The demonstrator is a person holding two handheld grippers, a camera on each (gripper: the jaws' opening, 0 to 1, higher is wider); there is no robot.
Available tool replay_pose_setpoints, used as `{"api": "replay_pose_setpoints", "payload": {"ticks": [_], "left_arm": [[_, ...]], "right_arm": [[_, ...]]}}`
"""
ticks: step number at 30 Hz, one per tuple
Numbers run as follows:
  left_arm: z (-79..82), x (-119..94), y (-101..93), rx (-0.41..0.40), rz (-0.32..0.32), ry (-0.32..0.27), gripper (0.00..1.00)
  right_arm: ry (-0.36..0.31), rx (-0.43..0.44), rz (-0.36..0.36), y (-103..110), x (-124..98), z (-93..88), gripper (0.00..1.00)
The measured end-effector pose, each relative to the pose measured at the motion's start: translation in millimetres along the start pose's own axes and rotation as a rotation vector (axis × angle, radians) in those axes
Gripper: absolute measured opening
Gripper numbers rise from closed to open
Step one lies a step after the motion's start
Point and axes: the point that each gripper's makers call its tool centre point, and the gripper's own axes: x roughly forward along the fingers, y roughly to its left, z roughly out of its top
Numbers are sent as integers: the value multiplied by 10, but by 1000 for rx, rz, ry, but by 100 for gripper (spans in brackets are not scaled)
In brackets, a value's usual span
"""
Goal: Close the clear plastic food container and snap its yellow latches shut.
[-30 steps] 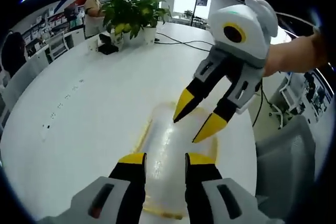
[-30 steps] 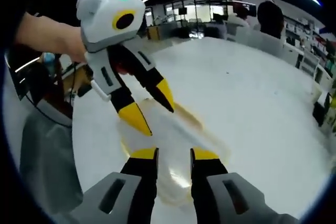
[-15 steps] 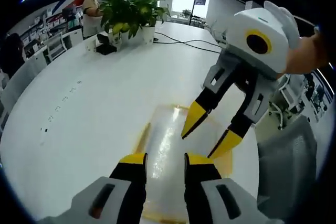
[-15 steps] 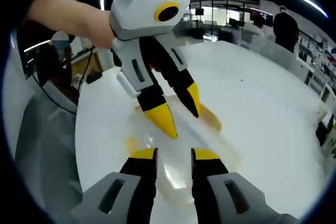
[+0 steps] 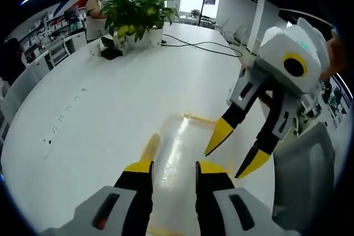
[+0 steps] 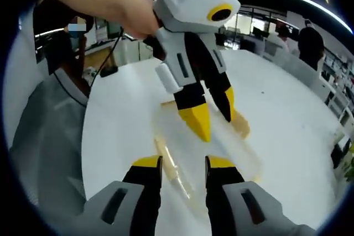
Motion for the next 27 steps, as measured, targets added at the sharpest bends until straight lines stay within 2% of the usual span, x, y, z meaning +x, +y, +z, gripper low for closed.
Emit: {"api": "replay_pose_setpoints", "payload": {"ticks": [3,11,18,22,27], "left_arm": [[49,16,36,7,8,-6,23],[43,84,40,24,-8,20,24],[100,126,91,27,-15,22,24],[22,154,109,14,-27,58,27],[15,159,100,8,-48,63,29]], "right_arm": [[0,-25,-1,10,-1,-9,29],[-18,-19,-4,13,-10,-4,30],[-27,-13,-7,9,-15,-4,29],[-28,-9,-7,6,-20,-8,29],[-27,-16,-8,18,-19,-10,30]]}}
